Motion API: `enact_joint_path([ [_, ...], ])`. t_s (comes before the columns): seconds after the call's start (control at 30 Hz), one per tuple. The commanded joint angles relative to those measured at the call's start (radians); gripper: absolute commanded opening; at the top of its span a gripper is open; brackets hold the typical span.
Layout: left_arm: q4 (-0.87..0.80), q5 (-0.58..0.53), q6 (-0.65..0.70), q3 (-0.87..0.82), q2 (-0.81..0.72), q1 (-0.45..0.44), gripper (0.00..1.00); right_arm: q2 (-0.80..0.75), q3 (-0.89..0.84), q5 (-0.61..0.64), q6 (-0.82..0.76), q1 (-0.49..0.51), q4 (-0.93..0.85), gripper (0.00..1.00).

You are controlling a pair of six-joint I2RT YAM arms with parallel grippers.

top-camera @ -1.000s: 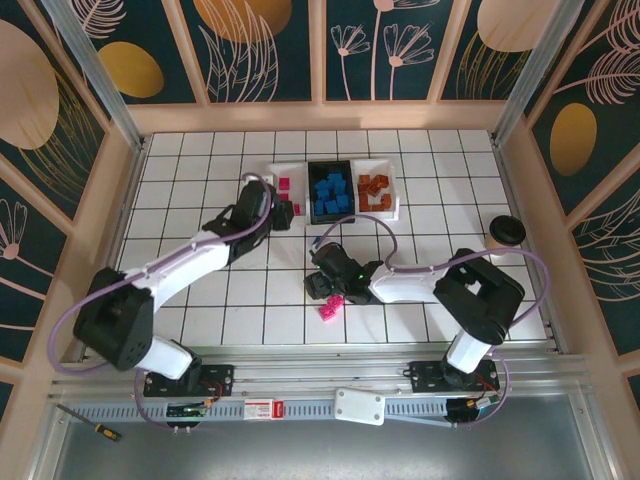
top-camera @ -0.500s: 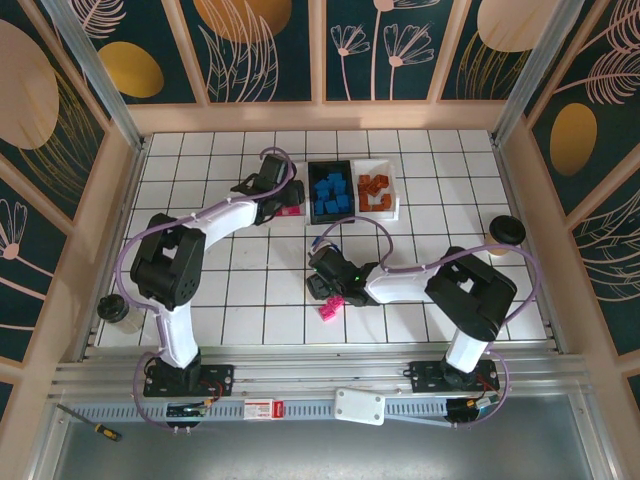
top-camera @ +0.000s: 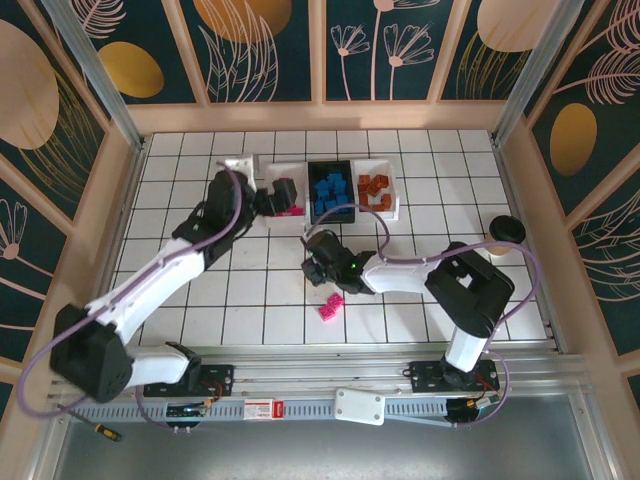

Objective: Sort the legos into containers by color
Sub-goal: Pick up the lego from the bottom-center of the table, then place the lego in the container, then pick up the lego from the middle-left of the table.

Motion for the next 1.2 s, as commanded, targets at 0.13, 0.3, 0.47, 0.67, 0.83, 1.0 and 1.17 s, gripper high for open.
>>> enact_joint_path([
  [0.13, -0.001, -0.006, -0.109, -0.34, -0.204, -0.052, 0.98, 0.115, 0.313, -0.108, -0.042, -0.121, 0.04, 0.12],
  [0.3, 0.015, 0.036, -0.139, -0.476, -0.296, -0.097, 0.98, 0.29, 0.569, -0.133, -0.051, -0.168, -0.03, 0.13],
  [0.47, 0.012, 0.01, -0.116, -0.484, -0.236, -0.232, 0.98, 0.4, 0.73, -0.134, -0.041, -0.196, -0.073, 0.32],
  [0.67, 0.078, 0.049, -0.049, -0.453, -0.133, -0.338, 0.98, 0.373, 0.728, -0.158, -0.012, -0.217, -0.048, 0.63],
  [0.83, 0.128, 0.075, 0.013, -0.395, -0.009, -0.449, 0.96, 0.203, 0.513, -0.145, 0.003, -0.218, 0.034, 0.64],
  [1.0, 0.116, 0.043, 0.066, -0.315, 0.154, -0.541, 0.87, 0.038, 0.284, -0.125, 0.025, -0.225, 0.084, 0.64],
  [1.17, 0.091, -0.008, 0.096, -0.272, 0.24, -0.575, 0.81, -0.127, 0.111, -0.105, 0.052, -0.232, 0.106, 0.65],
])
